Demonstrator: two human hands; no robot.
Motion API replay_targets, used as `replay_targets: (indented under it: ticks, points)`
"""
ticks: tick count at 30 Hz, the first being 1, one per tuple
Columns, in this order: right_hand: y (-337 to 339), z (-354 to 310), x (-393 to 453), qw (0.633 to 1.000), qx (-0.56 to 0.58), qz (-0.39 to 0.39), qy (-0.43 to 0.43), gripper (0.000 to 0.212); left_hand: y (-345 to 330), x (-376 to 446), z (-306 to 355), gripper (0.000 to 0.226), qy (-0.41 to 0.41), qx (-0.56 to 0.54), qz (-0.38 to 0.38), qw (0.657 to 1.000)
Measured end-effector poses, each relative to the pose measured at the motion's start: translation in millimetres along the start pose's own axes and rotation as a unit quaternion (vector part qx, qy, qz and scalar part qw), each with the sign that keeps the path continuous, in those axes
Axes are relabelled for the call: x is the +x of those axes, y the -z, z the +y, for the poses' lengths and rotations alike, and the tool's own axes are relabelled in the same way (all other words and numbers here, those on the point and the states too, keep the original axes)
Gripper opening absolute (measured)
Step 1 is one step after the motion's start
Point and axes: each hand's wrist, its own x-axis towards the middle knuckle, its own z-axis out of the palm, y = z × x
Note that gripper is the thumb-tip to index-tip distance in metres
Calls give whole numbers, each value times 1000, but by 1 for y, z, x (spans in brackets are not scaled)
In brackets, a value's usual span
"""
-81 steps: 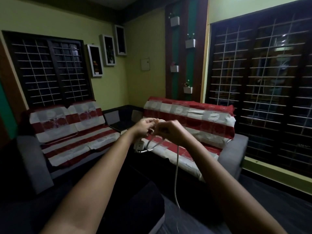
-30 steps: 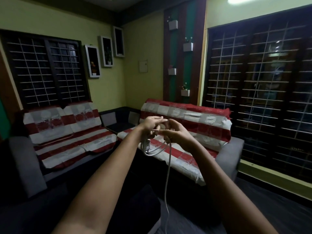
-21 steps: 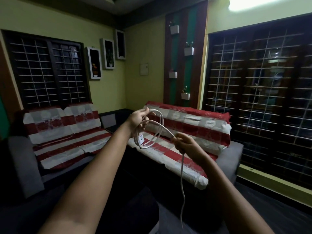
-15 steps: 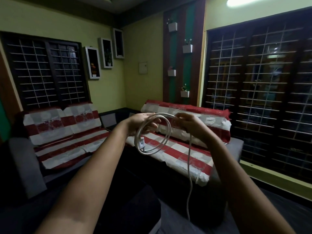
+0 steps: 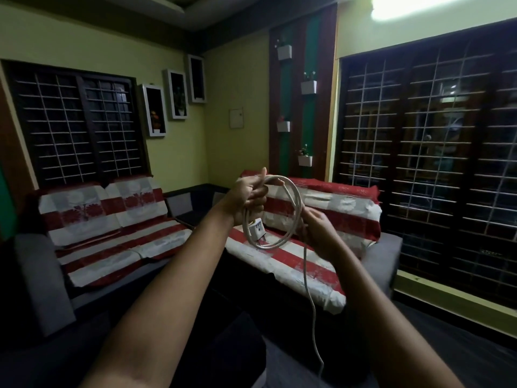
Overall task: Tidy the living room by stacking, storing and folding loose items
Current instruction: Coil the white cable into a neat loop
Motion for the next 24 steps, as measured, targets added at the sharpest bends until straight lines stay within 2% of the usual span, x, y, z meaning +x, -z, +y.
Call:
replay_targets:
  ticks: [3, 7, 10, 12, 14, 16, 20, 22, 24]
  points:
    - [-11, 34, -11, 999, -43, -8, -21, 45, -4, 2, 13, 45, -66, -28, 54, 996]
    - [-18, 90, -30, 970, -225, -59, -71, 38, 6, 8, 39, 45, -172, -50, 152, 972]
    - [-20, 91, -33, 916, -376, -112, -85, 18, 23, 12, 40, 44, -177, 16, 202, 963]
    - [-32, 68, -29, 857, -487, -155, -64, 26, 33, 13, 30, 42, -159, 105, 223, 956]
    - [-46, 40, -23, 802, -569, -182, -1, 21, 36, 14, 20, 39, -125, 179, 219, 951]
    - [-58, 14, -18, 772, -602, -175, 107, 14, 34, 14, 10, 36, -75, 239, 196, 948]
    - [-62, -31, -3, 809, -523, -108, 246, 16, 32, 6, -7, 42, 23, 289, 118, 950]
    - [-61, -46, 0, 824, -490, -74, 276, 17, 27, 1, -12, 39, 44, 265, 92, 959]
    - [-59, -51, 4, 838, -467, -31, 280, 16, 20, -2, -13, 25, 46, 265, 84, 959]
